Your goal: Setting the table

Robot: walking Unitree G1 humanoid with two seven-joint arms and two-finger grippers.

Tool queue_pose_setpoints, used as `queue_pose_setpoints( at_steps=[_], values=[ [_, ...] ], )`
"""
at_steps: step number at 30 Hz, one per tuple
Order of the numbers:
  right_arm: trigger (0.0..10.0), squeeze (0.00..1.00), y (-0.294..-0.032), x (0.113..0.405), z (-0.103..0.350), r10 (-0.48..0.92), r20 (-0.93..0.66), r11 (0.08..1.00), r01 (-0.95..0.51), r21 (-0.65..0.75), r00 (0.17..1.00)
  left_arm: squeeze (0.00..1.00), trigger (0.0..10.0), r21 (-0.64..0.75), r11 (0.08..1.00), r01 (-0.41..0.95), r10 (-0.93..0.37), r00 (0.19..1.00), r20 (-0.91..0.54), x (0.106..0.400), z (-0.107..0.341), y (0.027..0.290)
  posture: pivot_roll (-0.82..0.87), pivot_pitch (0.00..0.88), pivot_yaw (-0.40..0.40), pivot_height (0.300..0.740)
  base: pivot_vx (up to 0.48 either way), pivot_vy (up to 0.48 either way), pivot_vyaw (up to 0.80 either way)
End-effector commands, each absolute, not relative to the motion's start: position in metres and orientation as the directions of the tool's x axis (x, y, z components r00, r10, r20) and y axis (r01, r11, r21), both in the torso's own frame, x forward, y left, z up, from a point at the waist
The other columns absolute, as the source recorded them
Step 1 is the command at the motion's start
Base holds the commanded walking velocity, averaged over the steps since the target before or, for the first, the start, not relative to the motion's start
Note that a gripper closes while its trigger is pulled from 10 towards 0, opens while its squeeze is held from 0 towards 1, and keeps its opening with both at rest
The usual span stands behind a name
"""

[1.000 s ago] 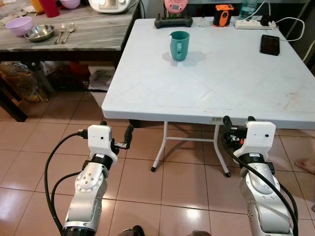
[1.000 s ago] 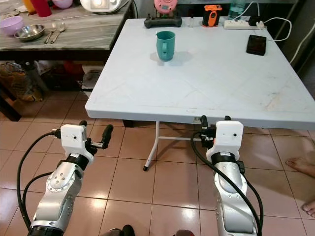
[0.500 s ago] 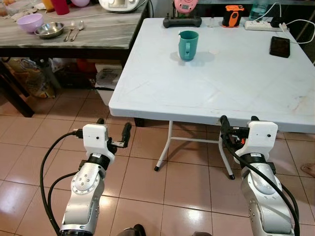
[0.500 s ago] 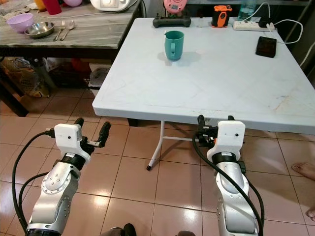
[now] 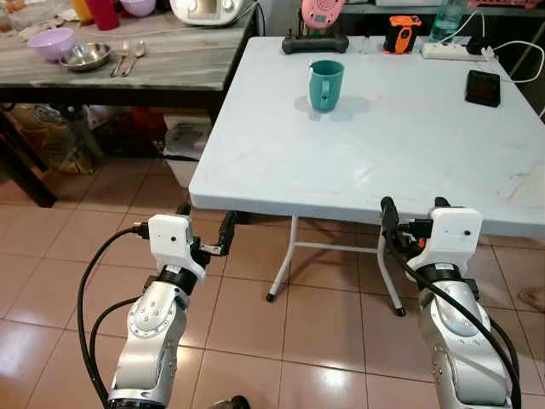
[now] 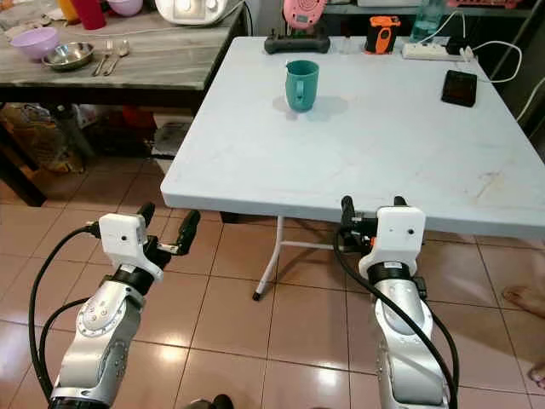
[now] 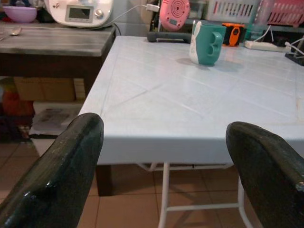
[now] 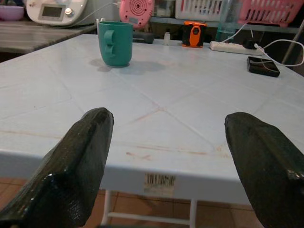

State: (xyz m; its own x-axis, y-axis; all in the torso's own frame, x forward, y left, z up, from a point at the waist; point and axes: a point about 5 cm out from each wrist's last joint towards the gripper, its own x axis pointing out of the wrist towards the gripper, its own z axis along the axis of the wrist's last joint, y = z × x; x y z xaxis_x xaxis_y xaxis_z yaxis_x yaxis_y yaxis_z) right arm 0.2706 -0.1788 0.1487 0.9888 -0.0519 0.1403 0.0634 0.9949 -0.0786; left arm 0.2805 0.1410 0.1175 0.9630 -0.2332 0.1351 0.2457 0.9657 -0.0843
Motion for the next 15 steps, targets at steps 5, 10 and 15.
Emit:
queue_pose_setpoints(
  at_steps=[5, 10, 15],
  values=[
    [10.0, 0.0, -0.1763, 0.2703, 0.1536, -0.042, 0.164, 0.994, 0.058, -0.092, 0.986, 0.0, 10.0, -0.078, 0.96, 0.268, -0.255, 0.956, 0.145, 0.2793, 0.1203, 0.1402, -0.27, 0.124, 0.066, 0.74, 0.48, 0.0, 0.63],
    [10.0, 0.0, -0.1774, 0.2711, 0.1539, -0.044, 0.164, 0.994, 0.06, -0.091, 0.985, 0.0, 10.0, -0.081, 0.957, 0.28, -0.266, 0.952, 0.149, 0.2797, 0.1212, 0.1371, -0.27, 0.123, 0.064, 0.74, 0.48, 0.0, 0.23],
    [10.0, 0.0, -0.1776, 0.2712, 0.154, -0.049, 0.165, 0.994, 0.063, -0.085, 0.985, 0.0, 10.0, -0.098, 0.949, 0.298, -0.283, 0.949, 0.141, 0.2791, 0.1198, 0.1334, -0.27, 0.123, 0.062, 0.74, 0.446, 0.0, 0.0]
  ],
)
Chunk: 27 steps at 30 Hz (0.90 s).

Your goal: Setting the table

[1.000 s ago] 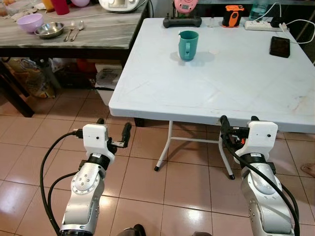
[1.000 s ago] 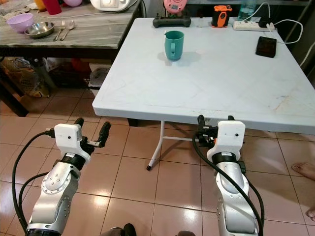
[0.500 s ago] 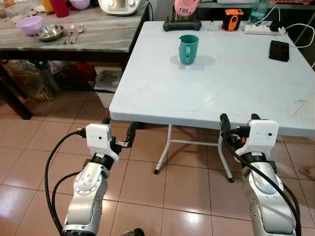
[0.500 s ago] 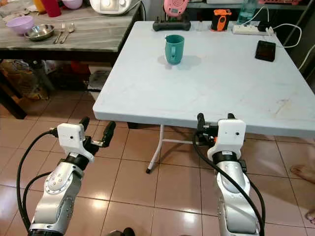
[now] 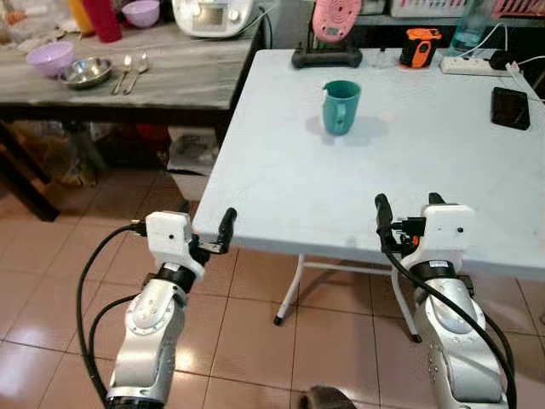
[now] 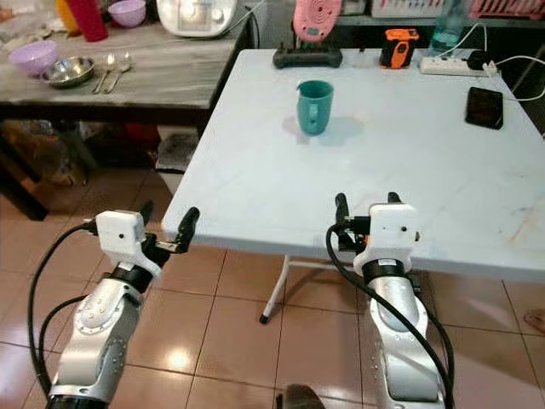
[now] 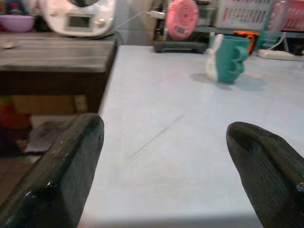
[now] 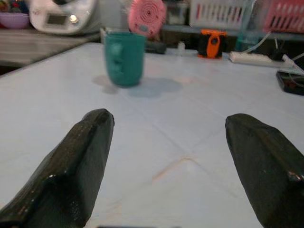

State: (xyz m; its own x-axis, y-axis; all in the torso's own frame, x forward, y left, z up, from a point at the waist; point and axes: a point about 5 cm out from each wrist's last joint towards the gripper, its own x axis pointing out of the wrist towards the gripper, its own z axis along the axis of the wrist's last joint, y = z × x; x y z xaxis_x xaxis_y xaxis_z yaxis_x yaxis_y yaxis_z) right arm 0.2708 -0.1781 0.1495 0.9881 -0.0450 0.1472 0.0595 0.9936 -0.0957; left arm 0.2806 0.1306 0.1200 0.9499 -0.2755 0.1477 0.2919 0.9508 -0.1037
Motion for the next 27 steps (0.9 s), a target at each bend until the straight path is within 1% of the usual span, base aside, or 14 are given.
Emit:
queue_pose_setpoints(
  at_steps=[1, 6, 12, 15, 23, 27],
  values=[
    [10.0, 0.0, -0.1776, 0.2712, 0.154, -0.049, 0.165, 0.994, 0.063, -0.085, 0.985, 0.0, 10.0, -0.106, 0.946, 0.307, -0.291, 0.946, 0.141, 0.2788, 0.1192, 0.132, -0.27, 0.123, 0.062, 0.74, 0.0, 0.0, 0.0],
    [10.0, 0.0, -0.1778, 0.2715, 0.1538, -0.054, 0.163, 0.994, 0.069, -0.087, 0.985, 0.0, 10.0, -0.095, 0.928, 0.36, -0.346, 0.929, 0.133, 0.2756, 0.1175, 0.1254, -0.27, 0.125, 0.063, 0.74, 0.0, 0.0, 0.0],
    [10.0, 0.0, -0.1786, 0.2726, 0.1536, -0.062, 0.162, 0.993, 0.077, -0.088, 0.985, 0.0, 10.0, -0.093, 0.927, 0.364, -0.351, 0.927, 0.129, 0.276, 0.1174, 0.1259, -0.27, 0.125, 0.064, 0.74, 0.0, 0.0, 0.0],
    [10.0, 0.0, -0.1784, 0.2739, 0.1524, -0.072, 0.149, 0.994, 0.083, -0.066, 0.986, 0.0, 10.0, -0.093, 0.924, 0.372, -0.359, 0.925, 0.126, 0.2764, 0.1174, 0.1264, -0.27, 0.125, 0.065, 0.74, 0.0, 0.0, 0.0],
    [10.0, 0.0, -0.1784, 0.2747, 0.1516, -0.073, 0.145, 0.994, 0.083, -0.069, 0.987, 0.0, 10.0, -0.099, 0.915, 0.392, -0.378, 0.916, 0.133, 0.2759, 0.1185, 0.1238, -0.27, 0.123, 0.066, 0.74, 0.0, 0.0, -0.8],
    [10.0, 0.0, -0.1786, 0.2748, 0.1517, -0.075, 0.145, 0.994, 0.085, -0.067, 0.987, 0.0, 10.0, -0.1, 0.911, 0.399, -0.385, 0.913, 0.136, 0.2755, 0.1192, 0.1226, -0.27, 0.123, 0.065, 0.74, 0.187, 0.0, -0.12]
  ],
)
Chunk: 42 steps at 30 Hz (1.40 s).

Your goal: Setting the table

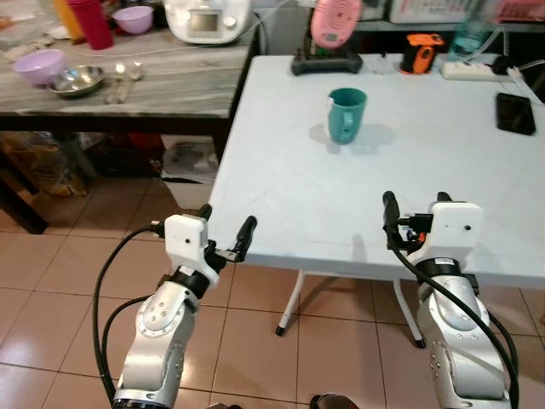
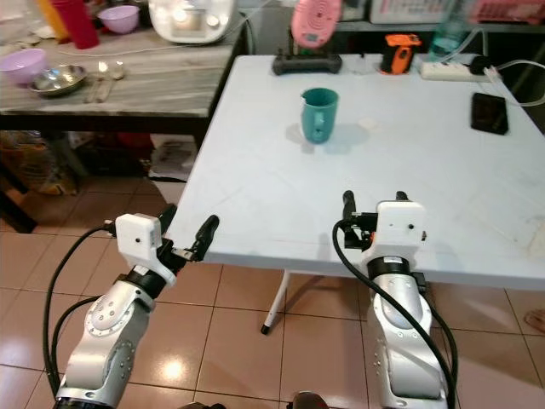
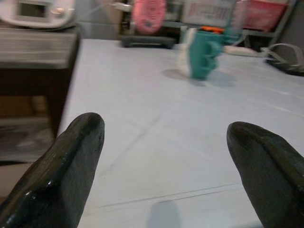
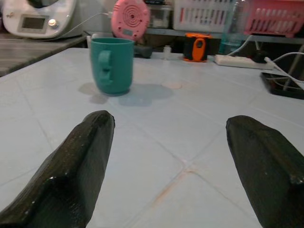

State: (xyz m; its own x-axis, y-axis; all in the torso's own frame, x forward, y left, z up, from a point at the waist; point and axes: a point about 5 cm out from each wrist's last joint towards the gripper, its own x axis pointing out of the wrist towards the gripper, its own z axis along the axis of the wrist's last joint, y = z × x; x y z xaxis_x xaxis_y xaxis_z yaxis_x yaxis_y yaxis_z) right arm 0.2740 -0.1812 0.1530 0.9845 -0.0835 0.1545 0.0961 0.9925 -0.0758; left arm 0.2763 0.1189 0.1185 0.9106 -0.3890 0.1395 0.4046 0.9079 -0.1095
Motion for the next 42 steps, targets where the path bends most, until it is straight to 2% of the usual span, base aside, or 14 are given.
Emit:
queue_pose_setpoints(
  at_steps=[1, 31, 35, 42],
  values=[
    [10.0, 0.0, -0.178, 0.275, 0.152, -0.074, 0.146, 0.994, 0.084, -0.067, 0.987, 0.0, 10.0, -0.101, 0.911, 0.4, -0.385, 0.913, 0.136, 0.276, 0.119, 0.123, -0.27, 0.124, 0.066, 0.74, 0.296, 0.0, 0.0],
    [10.0, 0.0, -0.176, 0.276, 0.15, -0.073, 0.141, 0.993, 0.085, -0.079, 0.987, 0.0, 10.0, -0.107, 0.889, 0.446, -0.434, 0.893, 0.115, 0.272, 0.116, 0.117, -0.27, 0.127, 0.067, 0.74, 0.362, 0.0, 0.0],
    [10.0, 0.0, -0.176, 0.276, 0.149, -0.072, 0.137, 0.993, 0.083, -0.08, 0.988, 0.0, 10.0, -0.118, 0.879, 0.462, -0.452, 0.886, 0.103, 0.271, 0.113, 0.116, -0.27, 0.127, 0.064, 0.74, 0.066, 0.0, 0.0],
    [10.0, 0.0, -0.176, 0.279, 0.149, -0.076, 0.135, 0.992, 0.088, -0.085, 0.988, 0.0, 10.0, -0.054, 0.847, 0.529, -0.525, 0.848, 0.075, 0.265, 0.107, 0.111, -0.27, 0.127, 0.064, 0.74, 0.0, 0.0, 0.0]
  ],
)
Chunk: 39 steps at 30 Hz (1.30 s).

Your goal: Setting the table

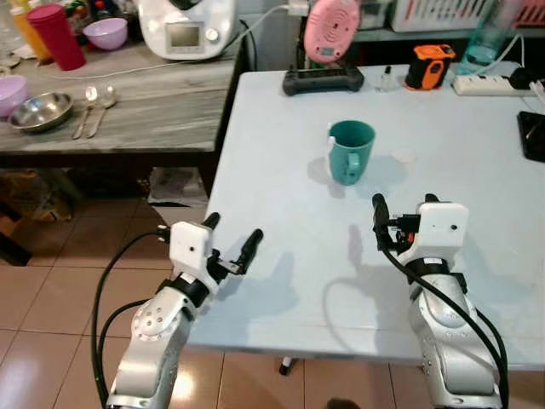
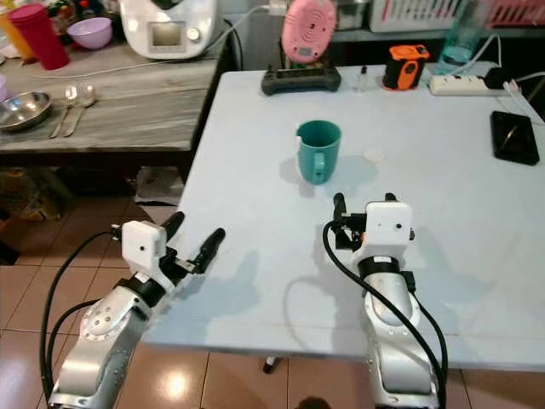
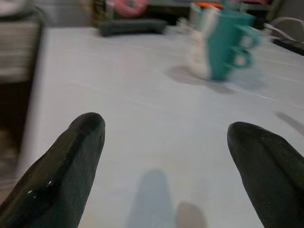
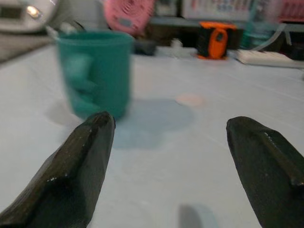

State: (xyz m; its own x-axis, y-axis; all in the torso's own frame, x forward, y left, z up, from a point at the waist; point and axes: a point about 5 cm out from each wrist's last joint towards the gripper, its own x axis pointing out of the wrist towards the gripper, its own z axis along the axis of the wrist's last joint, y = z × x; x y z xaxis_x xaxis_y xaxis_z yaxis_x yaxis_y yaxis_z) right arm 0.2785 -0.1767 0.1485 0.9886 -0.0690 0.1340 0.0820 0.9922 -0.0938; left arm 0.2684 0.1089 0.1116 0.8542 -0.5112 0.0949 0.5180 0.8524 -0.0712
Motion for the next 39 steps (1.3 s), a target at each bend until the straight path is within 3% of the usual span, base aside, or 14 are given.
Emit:
queue_pose_setpoints(
  at_steps=[1, 11, 19, 35, 36, 37, 38, 39],
  values=[
    [10.0, 0.0, -0.177, 0.28, 0.149, -0.088, 0.134, 0.991, 0.1, -0.088, 0.987, 0.0, 10.0, -0.046, 0.831, 0.555, -0.552, 0.831, 0.066, 0.263, 0.106, 0.11, -0.27, 0.127, 0.064, 0.74, 0.0, 0.0, 0.0],
    [10.0, 0.0, -0.183, 0.293, 0.152, -0.094, 0.147, 0.989, 0.11, -0.102, 0.985, 0.0, 10.0, -0.018, 0.77, 0.638, -0.636, 0.769, 0.067, 0.261, 0.107, 0.106, -0.26, 0.136, 0.067, 0.74, 0.0, 0.0, 0.0],
    [10.0, 0.0, -0.187, 0.321, 0.162, -0.101, 0.171, 0.988, 0.119, -0.101, 0.98, 0.0, 10.0, -0.015, 0.718, 0.696, -0.693, 0.717, 0.074, 0.257, 0.111, 0.1, -0.25, 0.167, 0.076, 0.74, 0.0, 0.0, 0.0],
    [10.0, 0.0, -0.17, 0.351, 0.164, -0.021, 0.164, 0.997, 0.034, -0.073, 0.986, 0.0, 10.0, -0.017, 0.706, 0.708, -0.705, 0.705, 0.076, 0.253, 0.115, 0.1, -0.23, 0.191, 0.079, 0.74, 0.0, 0.0, 0.0],
    [1.8, 0.0, -0.171, 0.353, 0.165, -0.015, 0.165, 0.997, 0.028, -0.077, 0.986, 0.0, 10.0, -0.017, 0.705, 0.709, -0.706, 0.704, 0.079, 0.252, 0.116, 0.099, -0.23, 0.192, 0.077, 0.74, 0.0, 0.0, 0.0],
    [1.8, 0.0, -0.171, 0.354, 0.165, -0.013, 0.165, 0.997, 0.026, -0.079, 0.986, 0.0, 10.0, -0.017, 0.705, 0.709, -0.706, 0.704, 0.08, 0.252, 0.116, 0.099, -0.23, 0.192, 0.077, 0.74, 0.0, 0.0, 0.0],
    [0.0, 0.0, -0.172, 0.355, 0.165, -0.011, 0.165, 0.996, 0.025, -0.082, 0.986, 0.0, 10.0, -0.017, 0.704, 0.71, -0.707, 0.703, 0.081, 0.252, 0.116, 0.098, -0.23, 0.194, 0.076, 0.74, 0.0, 0.0, 0.0],
    [0.0, 0.0, -0.172, 0.355, 0.165, -0.009, 0.166, 0.996, 0.023, -0.083, 0.986, 0.0, 10.0, -0.018, 0.704, 0.71, -0.707, 0.703, 0.081, 0.252, 0.116, 0.098, -0.23, 0.194, 0.076, 0.74, 0.0, 0.0, 0.0]
  ],
)
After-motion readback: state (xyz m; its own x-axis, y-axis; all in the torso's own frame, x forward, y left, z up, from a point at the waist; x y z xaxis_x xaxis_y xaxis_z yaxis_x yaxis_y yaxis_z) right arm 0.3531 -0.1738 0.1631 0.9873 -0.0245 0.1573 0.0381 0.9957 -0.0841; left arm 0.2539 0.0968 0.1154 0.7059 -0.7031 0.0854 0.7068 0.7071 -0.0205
